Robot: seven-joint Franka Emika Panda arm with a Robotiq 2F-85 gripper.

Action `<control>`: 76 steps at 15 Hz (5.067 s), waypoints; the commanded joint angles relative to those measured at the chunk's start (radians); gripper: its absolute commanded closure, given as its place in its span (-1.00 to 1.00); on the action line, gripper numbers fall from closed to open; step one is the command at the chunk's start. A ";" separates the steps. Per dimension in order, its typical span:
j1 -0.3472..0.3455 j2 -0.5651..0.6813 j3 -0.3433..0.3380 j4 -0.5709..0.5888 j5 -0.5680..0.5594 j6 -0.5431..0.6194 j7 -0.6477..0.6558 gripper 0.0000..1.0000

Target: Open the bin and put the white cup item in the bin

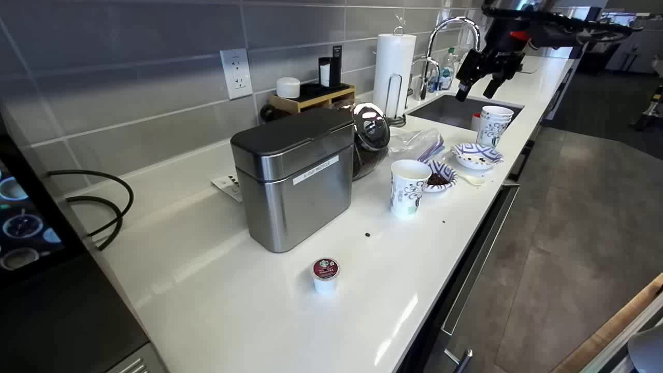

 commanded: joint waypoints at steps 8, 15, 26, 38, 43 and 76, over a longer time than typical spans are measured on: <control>0.002 0.000 -0.002 0.002 -0.001 -0.003 0.001 -1.00; 0.002 0.000 -0.002 0.002 -0.001 -0.003 0.001 -1.00; 0.002 0.000 -0.002 0.002 -0.001 -0.003 0.001 -1.00; 0.002 0.000 -0.002 0.002 -0.001 -0.003 0.001 -1.00; 0.062 -0.034 0.062 0.003 0.073 -0.098 0.095 -1.00; 0.245 0.141 0.347 0.029 0.387 0.322 0.732 -1.00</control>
